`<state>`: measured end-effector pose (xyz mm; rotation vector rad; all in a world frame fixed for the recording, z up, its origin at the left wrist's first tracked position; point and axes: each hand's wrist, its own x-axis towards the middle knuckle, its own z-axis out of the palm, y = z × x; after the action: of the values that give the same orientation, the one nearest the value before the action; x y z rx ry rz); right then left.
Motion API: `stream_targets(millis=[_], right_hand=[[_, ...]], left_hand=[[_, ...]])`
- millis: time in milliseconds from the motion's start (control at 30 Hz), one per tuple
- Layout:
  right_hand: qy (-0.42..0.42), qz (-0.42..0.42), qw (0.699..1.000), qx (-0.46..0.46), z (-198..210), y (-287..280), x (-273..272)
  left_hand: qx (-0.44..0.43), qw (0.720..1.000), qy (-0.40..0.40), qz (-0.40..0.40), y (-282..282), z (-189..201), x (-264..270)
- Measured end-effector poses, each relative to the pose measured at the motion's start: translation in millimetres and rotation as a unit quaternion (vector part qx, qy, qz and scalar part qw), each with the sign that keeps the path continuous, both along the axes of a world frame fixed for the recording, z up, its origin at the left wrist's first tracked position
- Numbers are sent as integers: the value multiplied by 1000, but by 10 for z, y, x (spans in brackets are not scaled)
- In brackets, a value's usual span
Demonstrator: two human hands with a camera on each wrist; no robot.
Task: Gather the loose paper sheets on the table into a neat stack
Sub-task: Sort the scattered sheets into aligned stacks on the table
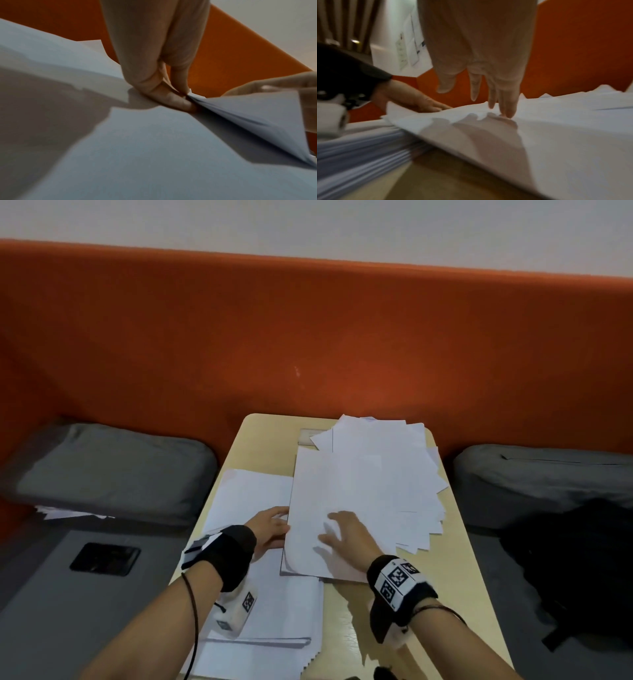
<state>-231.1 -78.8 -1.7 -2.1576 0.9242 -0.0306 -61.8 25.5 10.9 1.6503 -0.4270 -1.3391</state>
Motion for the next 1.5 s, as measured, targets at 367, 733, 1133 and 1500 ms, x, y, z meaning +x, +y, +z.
stream_targets(millis=[367, 733, 1133, 1500], right_hand=[[48, 80, 996, -14, -116, 477, 144], [-79, -89, 989, 92, 73, 65, 114], [-104, -161, 960, 204, 84, -99, 117], [-172, -230, 896, 339, 5, -122, -32]], left_hand=[[23, 999, 27, 11, -10, -66, 31], [98, 981, -78, -146, 26, -37, 43], [35, 995, -35, -85, 230, 2, -107], [-6, 997, 43, -69, 121, -13, -144]])
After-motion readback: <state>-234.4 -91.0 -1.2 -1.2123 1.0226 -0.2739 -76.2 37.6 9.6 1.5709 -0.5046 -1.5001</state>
